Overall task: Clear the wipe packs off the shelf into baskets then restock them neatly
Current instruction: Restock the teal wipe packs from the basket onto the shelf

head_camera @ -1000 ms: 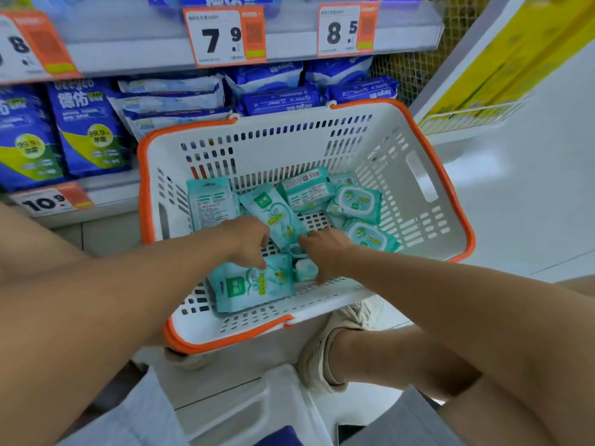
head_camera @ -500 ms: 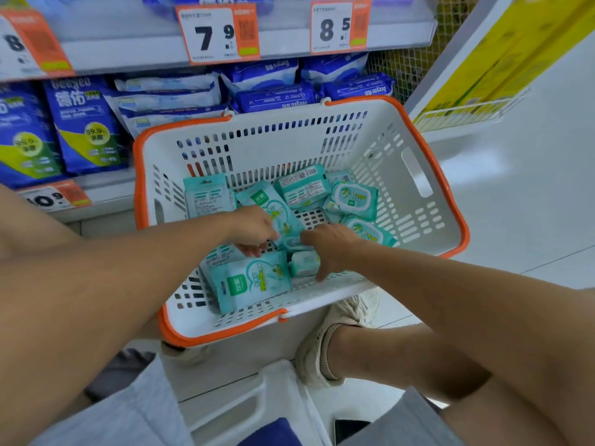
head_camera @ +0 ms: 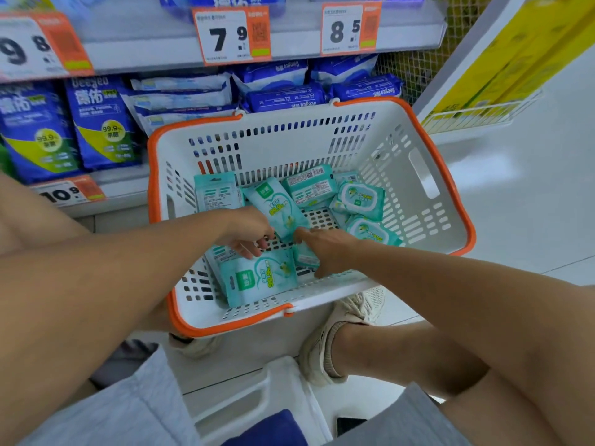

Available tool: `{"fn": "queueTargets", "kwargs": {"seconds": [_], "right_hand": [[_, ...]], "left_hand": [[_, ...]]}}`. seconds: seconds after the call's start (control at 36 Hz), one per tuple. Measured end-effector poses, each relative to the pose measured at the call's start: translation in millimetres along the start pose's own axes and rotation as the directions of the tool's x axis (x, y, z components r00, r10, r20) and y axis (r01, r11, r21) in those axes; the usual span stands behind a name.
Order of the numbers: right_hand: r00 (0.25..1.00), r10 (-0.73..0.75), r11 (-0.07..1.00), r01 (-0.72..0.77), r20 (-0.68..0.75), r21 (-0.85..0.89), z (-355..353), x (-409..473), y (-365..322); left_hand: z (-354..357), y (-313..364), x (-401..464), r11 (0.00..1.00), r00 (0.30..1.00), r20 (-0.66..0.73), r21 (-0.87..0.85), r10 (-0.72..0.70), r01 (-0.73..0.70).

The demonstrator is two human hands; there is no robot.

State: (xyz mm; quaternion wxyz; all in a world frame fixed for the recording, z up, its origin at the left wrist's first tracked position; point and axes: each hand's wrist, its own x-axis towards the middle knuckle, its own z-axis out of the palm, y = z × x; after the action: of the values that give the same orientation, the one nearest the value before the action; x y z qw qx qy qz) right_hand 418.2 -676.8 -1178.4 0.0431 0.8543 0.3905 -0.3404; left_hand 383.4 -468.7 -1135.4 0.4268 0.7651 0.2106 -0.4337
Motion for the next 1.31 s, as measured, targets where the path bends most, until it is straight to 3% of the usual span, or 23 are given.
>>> {"fn": "queueTargets", "kwargs": {"seconds": [0.14, 0.28, 0.42, 0.56, 0.64, 0.69, 0.75, 0.78, 0.81, 0.83, 0.86, 0.89, 0.94, 1.08, 1.14, 1.19, 1.22, 1.25, 1.31], "right_hand": [[0.993, 0.114, 0.986, -0.118, -0.044, -0.120, -5.8, 9.2, -11.9], [0.982, 0.185, 0.982, -0.186, -0.030, -0.023, -14.0, 10.7, -12.6], [0.969, 0.247, 0.957, -0.241, 0.018, -0.161, -5.9, 2.6, -7.3], [0.943, 0.288, 0.954, -0.268, -0.169, 0.134, -46.0, -8.0, 3.1], [0.887, 0.238, 0.921, -0.076, -0.396, 0.383, -77.2, -19.9, -3.9], [0.915, 0.178, 0.806, 0.076, -0.363, 0.587, -96.8, -27.1, -3.8], [0.952, 0.206, 0.585, 0.068, -0.229, 0.808, -108.2, -30.4, 10.7], [0.940, 0.280, 0.548, 0.010, -0.195, 0.837, -106.0, -29.9, 24.4], [0.911, 0.375, 0.589, -0.091, -0.173, 0.803, -99.9, -27.9, 41.3], [0.880, 0.454, 0.710, -0.263, -0.140, 0.653, -88.2, -26.2, 59.8], [0.855, 0.515, 0.792, -0.450, -0.057, 0.414, -73.4, -26.7, 72.7], [0.832, 0.552, 0.804, -0.548, 0.054, 0.231, -56.0, -28.4, 78.1], [0.783, 0.569, 0.800, -0.598, 0.252, 0.052, -22.8, -29.4, 79.1], [0.797, 0.597, 0.802, -0.595, 0.098, -0.047, -14.9, -26.0, 66.1], [0.778, 0.616, 0.786, -0.617, 0.124, -0.033, -36.0, -34.0, 62.6], [0.726, 0.613, 0.697, -0.683, 0.313, 0.219, -62.4, -42.0, 65.3], [0.717, 0.552, 0.582, -0.697, 0.426, 0.419, -77.6, -47.4, 66.2], [0.734, 0.475, 0.432, -0.676, 0.486, 0.597, -93.0, -53.3, 65.8], [0.842, 0.324, 0.140, -0.493, 0.431, 0.859, -125.5, -66.0, 57.1]], "left_hand": [[-3.8, -2.3, -4.5, 1.000, 1.000, -0.016, -0.014, 0.000, 0.000], [-2.2, -0.8, -6.8, 0.999, 1.000, 0.001, -0.050, -0.004, 0.004], [-2.8, 1.9, -10.1, 0.984, 0.987, 0.139, -0.147, -0.075, 0.095], [-5.4, 10.3, -9.9, 0.872, 0.936, 0.291, -0.383, -0.198, 0.304], [-9.7, 21.9, -9.4, 0.691, 0.942, 0.328, -0.664, -0.073, 0.285], [-15.1, 29.6, -9.7, 0.575, 0.965, 0.261, -0.795, 0.035, 0.195], [-19.4, 33.0, -9.7, 0.600, 0.992, 0.122, -0.796, 0.029, 0.081], [-20.4, 32.7, -9.0, 0.638, 0.998, 0.055, -0.769, 0.016, 0.032], [-21.2, 31.2, -7.8, 0.666, 1.000, 0.006, -0.746, 0.009, -0.002], [-21.5, 29.4, -7.5, 0.682, 1.000, -0.016, -0.731, 0.007, -0.016], [-21.6, 27.4, -7.3, 0.690, 1.000, -0.014, -0.724, 0.009, -0.016], [-22.0, 24.6, -7.0, 0.697, 1.000, 0.006, -0.717, 0.015, -0.007], [-22.0, 19.3, -7.7, 0.721, 0.997, 0.064, -0.693, 0.045, 0.012], [-17.8, 12.2, -5.4, 0.764, 0.984, 0.152, -0.644, 0.089, 0.030], [-16.3, 13.9, -7.9, 0.778, 0.986, 0.144, -0.628, 0.084, 0.026], [-16.1, 19.0, -12.8, 0.778, 0.993, 0.092, -0.628, 0.078, -0.003], [-16.6, 22.6, -15.8, 0.773, 0.995, 0.060, -0.634, 0.080, -0.024], [-17.5, 26.9, -19.4, 0.764, 0.996, 0.025, -0.644, 0.081, -0.047], [-20.2, 38.6, -30.6, 0.751, 0.995, -0.044, -0.653, 0.093, -0.099]]}}
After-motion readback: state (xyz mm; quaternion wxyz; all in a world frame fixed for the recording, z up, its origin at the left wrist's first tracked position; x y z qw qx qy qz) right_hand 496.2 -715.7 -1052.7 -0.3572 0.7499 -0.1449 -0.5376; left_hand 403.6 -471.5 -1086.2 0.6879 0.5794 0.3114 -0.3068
